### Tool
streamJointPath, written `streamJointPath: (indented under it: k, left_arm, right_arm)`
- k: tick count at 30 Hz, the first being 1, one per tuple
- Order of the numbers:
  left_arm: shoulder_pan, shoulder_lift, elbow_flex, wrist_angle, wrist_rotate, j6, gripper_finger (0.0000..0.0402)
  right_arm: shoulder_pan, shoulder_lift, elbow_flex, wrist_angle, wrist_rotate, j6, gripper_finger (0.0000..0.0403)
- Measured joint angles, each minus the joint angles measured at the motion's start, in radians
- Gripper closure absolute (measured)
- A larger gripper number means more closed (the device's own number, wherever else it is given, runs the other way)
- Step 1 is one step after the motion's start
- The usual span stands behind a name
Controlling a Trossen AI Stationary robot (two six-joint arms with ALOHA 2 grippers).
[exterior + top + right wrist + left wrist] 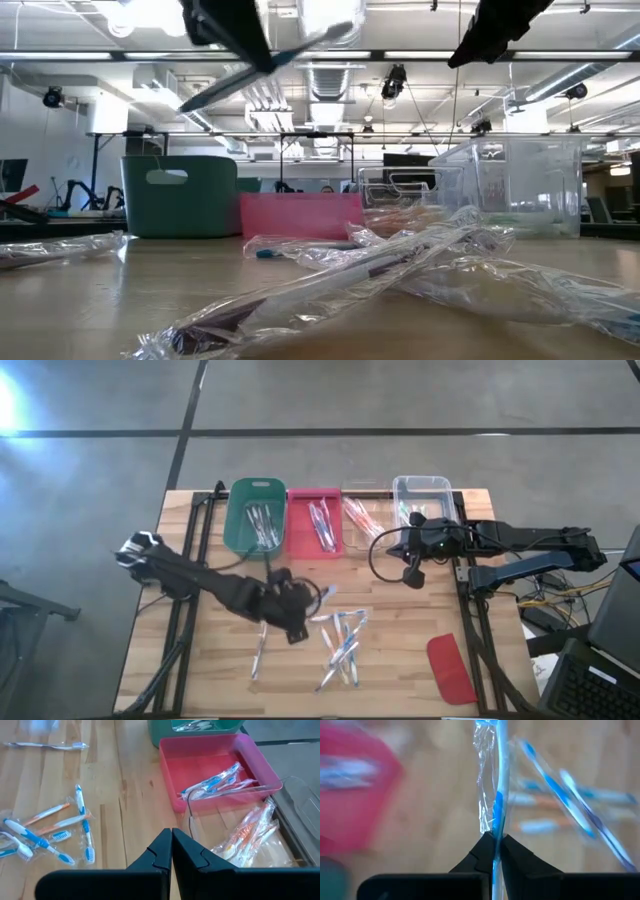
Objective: Pick & Place Toothbrushes
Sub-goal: Put the blue toothbrush into the red bin
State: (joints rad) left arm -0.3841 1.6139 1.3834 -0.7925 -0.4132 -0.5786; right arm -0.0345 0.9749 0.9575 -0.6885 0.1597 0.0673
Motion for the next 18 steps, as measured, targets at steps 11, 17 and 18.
streamJointPath:
  k: [11, 17, 18]
  left_arm:
    - [0.16, -0.134, -0.081, 0.384, -0.142, 0.408, 0.038]
    - [0.304, -0.196, -0.225, 0.71, 0.052, 0.526, 0.038]
    - [0.329, -0.204, -0.25, 0.785, 0.099, 0.537, 0.038]
  right_arm:
    - [0.015, -0.013, -0.108, 0.22, -0.004, -0.039, 0.0394]
    - [0.026, -0.013, -0.183, 0.372, -0.006, -0.044, 0.0394]
    - [0.027, -0.011, -0.194, 0.403, -0.005, -0.039, 0.0394]
